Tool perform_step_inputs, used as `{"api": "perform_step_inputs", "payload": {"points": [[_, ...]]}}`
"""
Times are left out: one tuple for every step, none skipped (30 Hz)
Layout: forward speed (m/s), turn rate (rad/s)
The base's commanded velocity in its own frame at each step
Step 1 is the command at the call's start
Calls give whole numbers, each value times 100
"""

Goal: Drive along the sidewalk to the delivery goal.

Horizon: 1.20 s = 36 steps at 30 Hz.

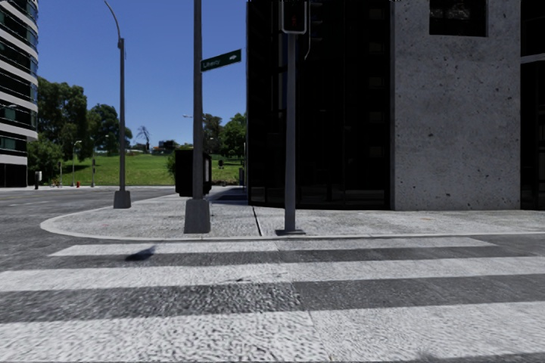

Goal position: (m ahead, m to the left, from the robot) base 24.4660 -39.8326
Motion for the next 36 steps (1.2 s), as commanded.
{"api": "perform_step_inputs", "payload": {"points": [[133,-116],[133,-116],[133,-116],[133,-114],[133,-113],[133,-113],[133,-21],[133,-21],[133,-4],[133,0],[133,0],[133,0],[133,0],[133,0],[133,0],[133,0],[133,0],[133,0],[133,0],[133,0],[133,0],[133,0],[133,0],[133,0],[133,0],[133,0],[133,0],[133,0],[133,0],[133,0],[133,0],[133,0],[133,0],[133,0],[133,0],[133,0]]}}
